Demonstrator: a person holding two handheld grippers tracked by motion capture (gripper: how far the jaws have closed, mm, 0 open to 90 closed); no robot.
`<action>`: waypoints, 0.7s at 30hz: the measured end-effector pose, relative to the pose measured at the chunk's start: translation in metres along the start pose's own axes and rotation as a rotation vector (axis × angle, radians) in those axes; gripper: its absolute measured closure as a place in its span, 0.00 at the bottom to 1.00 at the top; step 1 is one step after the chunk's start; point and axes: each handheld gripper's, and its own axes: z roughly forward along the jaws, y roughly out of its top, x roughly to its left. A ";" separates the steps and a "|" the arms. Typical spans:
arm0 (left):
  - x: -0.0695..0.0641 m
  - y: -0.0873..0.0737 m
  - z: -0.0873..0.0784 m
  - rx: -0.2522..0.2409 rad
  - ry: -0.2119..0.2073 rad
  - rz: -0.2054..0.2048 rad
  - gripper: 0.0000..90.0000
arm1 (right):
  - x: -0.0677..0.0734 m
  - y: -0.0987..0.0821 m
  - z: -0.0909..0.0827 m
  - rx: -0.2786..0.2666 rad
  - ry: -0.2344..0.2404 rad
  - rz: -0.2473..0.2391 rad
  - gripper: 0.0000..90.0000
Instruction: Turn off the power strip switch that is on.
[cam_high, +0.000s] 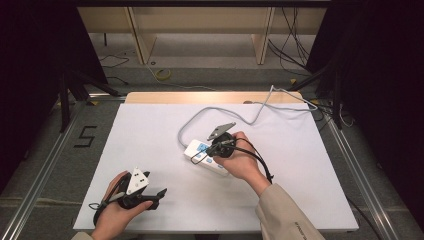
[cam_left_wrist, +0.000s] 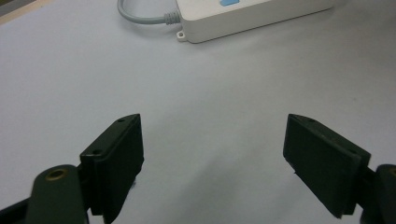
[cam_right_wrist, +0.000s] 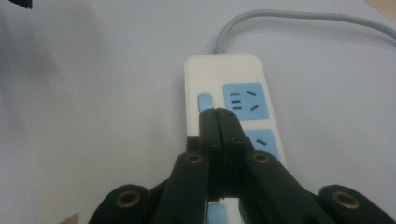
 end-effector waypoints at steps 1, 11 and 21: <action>0.000 0.000 0.000 0.000 0.000 0.003 0.22 | 0.000 0.000 0.001 0.002 -0.001 0.000 1.00; 0.000 0.000 0.000 -0.002 -0.001 -0.002 0.22 | -0.002 0.004 0.003 0.008 -0.003 0.003 1.00; 0.000 0.000 0.000 -0.004 -0.002 -0.003 0.22 | -0.002 0.013 0.012 0.025 -0.003 -0.015 1.00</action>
